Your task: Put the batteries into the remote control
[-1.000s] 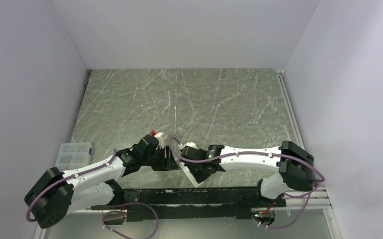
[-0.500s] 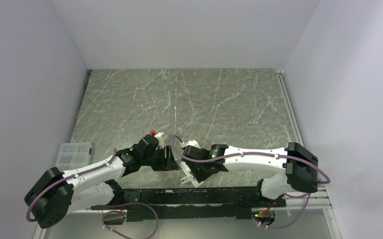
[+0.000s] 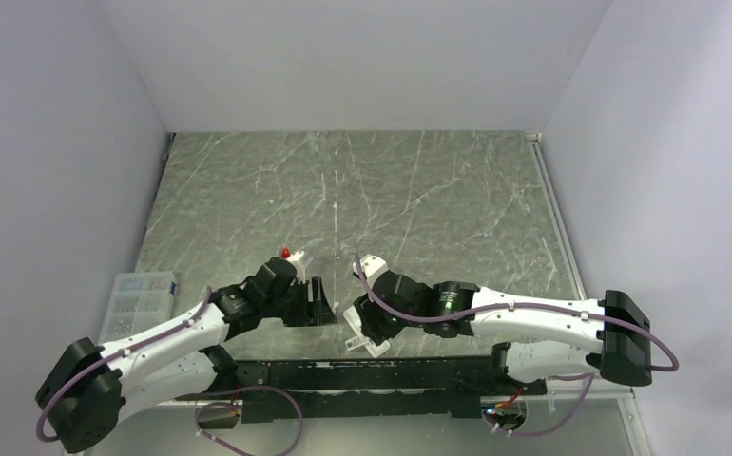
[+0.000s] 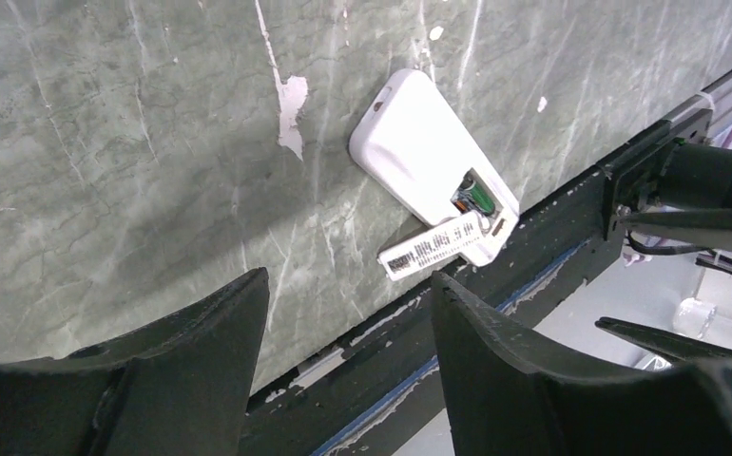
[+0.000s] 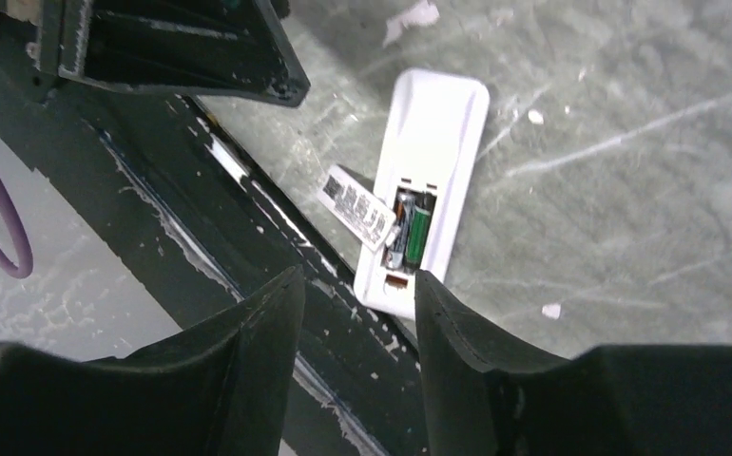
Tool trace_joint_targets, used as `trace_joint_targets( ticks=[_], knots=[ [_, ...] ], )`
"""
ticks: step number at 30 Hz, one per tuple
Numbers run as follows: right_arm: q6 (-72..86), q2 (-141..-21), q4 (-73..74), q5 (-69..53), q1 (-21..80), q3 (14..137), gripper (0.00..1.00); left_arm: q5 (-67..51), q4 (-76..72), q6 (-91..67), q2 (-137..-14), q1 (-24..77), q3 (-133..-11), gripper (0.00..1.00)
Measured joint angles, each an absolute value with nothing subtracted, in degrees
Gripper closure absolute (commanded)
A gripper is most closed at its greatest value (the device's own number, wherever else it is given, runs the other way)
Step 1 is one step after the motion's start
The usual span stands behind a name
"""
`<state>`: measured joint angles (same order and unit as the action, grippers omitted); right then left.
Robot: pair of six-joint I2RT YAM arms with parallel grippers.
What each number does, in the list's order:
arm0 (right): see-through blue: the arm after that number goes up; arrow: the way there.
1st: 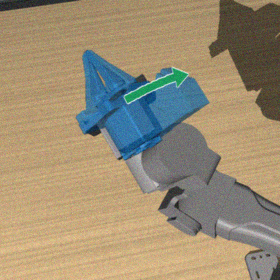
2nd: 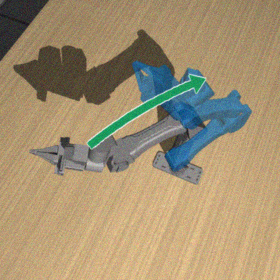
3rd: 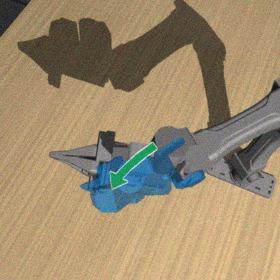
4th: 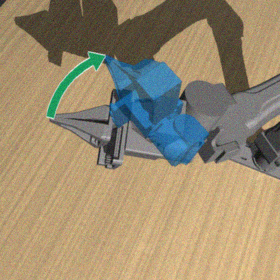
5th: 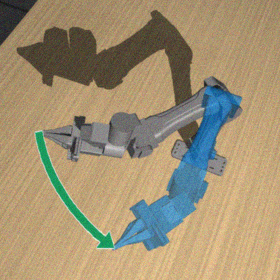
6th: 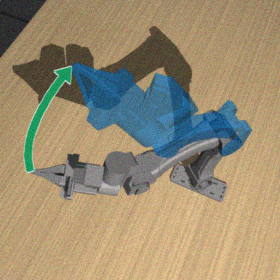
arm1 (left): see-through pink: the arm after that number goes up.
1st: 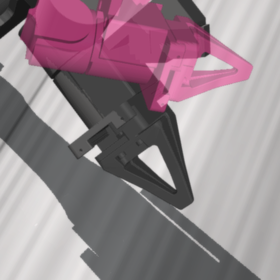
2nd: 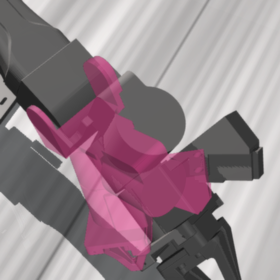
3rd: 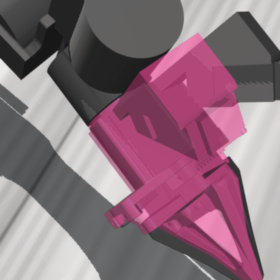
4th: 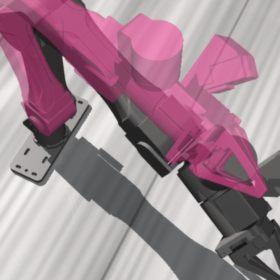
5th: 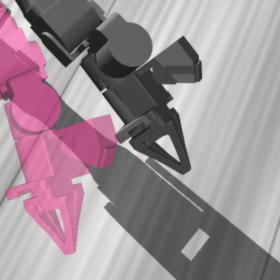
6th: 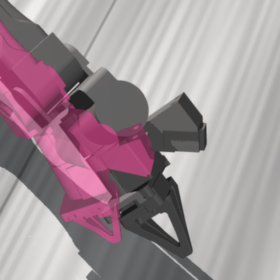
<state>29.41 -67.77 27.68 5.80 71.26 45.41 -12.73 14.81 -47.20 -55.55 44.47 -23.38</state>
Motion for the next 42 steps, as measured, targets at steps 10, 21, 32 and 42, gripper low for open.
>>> trace_joint_targets(
  ticks=[10, 21, 32, 42],
  knots=[
    [17.21, -68.16, 21.41, 3.16, 71.05, 45.74, 0.43, -12.62, 18.79, -48.01, -47.51, 44.42, -23.38, 0.24],
    [-7.77, -73.12, 21.45, -11.55, 71.02, 48.07, 0.43, -9.28, 32.03, -51.13, -38.61, 44.31, -26.06, 0.24],
    [-29.54, -77.45, 20.43, -14.68, 71.07, 44.05, 0.42, -8.71, 38.76, -53.30, -29.95, 44.31, -26.39, 0.22],
    [-36.51, -83.48, 19.86, -14.55, 71.07, 44.23, 0.43, -8.69, 39.94, -53.71, -28.60, 44.31, -26.39, 0.21]
  ],
)
